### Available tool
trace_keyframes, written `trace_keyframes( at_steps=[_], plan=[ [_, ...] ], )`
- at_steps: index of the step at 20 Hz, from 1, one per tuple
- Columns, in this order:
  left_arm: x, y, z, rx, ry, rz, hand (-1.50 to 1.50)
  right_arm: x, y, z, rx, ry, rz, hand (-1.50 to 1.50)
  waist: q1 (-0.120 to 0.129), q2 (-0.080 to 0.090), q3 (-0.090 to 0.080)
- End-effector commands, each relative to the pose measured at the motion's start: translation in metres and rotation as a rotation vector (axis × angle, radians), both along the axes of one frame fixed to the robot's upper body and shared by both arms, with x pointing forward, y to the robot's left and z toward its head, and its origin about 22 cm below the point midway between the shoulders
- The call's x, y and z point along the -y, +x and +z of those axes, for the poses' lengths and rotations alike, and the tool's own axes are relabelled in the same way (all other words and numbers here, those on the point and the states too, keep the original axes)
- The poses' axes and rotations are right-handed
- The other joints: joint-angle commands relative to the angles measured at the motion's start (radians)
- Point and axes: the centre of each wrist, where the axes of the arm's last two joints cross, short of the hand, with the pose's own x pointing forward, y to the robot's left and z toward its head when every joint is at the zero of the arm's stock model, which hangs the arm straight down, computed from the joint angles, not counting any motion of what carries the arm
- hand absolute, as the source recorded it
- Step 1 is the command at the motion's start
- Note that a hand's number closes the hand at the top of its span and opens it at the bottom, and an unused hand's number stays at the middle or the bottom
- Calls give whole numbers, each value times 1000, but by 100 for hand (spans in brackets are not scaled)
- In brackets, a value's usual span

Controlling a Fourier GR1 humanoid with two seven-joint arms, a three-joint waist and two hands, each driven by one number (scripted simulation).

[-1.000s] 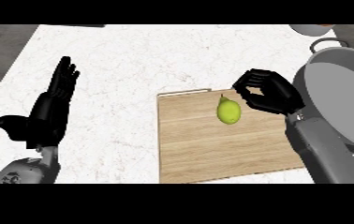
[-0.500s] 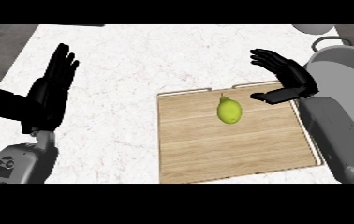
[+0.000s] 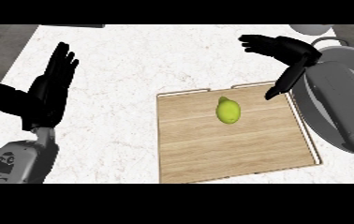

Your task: Pick the pear from the tray and place it in the pot

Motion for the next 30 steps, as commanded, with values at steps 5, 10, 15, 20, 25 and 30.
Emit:
trace_keyframes(
  at_steps=[5,10,15,20,25,30],
  plan=[
    [2,8,8,0,-18,2,0,-53,16,25,-69,-304,332,-150,-17,-3,0],
    [7,8,3,-12,-11,32,0,-83,18,23,-118,-393,430,-150,-35,-10,-1],
    [4,-3,10,0,-19,24,0,-72,12,1,-137,-362,413,-150,-38,-12,0],
    [-7,-8,-2,-8,4,41,0,-92,13,-6,-158,-393,427,-150,-37,-11,-1],
    [-17,0,13,-20,-11,42,0,-98,6,-14,-134,-505,425,-150,-49,-15,-1],
    [-16,-17,4,-16,1,40,0,-95,7,-16,-140,-480,412,-150,-48,-17,-1]
  ],
)
